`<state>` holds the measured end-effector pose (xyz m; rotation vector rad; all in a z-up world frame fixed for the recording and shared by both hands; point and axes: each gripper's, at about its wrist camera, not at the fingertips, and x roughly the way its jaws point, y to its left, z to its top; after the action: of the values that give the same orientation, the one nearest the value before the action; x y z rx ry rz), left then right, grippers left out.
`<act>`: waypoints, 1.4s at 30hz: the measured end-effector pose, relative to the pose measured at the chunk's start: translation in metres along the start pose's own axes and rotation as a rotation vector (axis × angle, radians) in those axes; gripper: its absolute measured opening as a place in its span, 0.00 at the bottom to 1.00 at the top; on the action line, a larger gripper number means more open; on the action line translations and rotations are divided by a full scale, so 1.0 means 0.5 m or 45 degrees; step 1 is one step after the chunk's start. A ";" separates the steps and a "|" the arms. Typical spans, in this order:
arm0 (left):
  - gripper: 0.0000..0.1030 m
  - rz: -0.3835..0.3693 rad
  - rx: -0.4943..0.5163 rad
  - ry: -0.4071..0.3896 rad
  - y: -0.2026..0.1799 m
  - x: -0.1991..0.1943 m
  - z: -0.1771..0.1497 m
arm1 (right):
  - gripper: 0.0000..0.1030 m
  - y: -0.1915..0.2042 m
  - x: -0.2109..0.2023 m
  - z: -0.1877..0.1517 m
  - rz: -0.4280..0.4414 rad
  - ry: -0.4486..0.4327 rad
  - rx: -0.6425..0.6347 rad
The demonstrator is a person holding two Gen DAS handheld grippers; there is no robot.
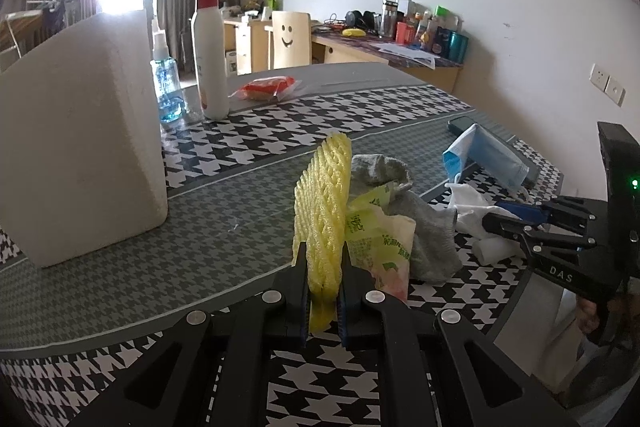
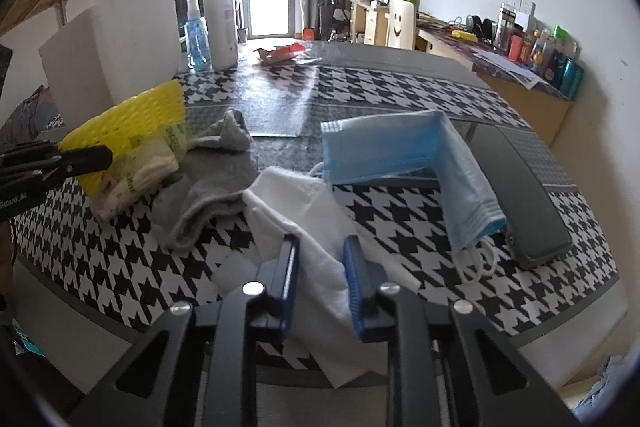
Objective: Organize soft objects
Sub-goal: 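Grasp the white tissue with the right tool while the left tool holds the yellow net, then lift the white tissue with the right tool while the left tool lifts the yellow net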
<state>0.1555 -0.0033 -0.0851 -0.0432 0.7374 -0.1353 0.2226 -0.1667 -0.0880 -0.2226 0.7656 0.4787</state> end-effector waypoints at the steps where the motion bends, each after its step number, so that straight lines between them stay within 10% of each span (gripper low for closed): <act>1: 0.11 0.000 -0.003 0.000 0.001 0.001 0.000 | 0.26 -0.002 0.000 0.003 -0.002 0.004 -0.004; 10: 0.10 -0.009 -0.017 -0.005 0.008 -0.002 0.000 | 0.27 -0.001 0.017 0.023 0.000 0.048 -0.076; 15: 0.10 -0.008 -0.025 -0.028 0.010 -0.012 0.002 | 0.07 0.004 0.024 0.034 0.042 0.068 -0.117; 42: 0.11 0.014 0.003 -0.206 0.015 -0.116 0.038 | 0.07 0.022 -0.120 0.099 0.131 -0.278 0.016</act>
<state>0.1267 0.0119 -0.0332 -0.0470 0.5756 -0.1207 0.2102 -0.1591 -0.0106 -0.1168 0.5679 0.5848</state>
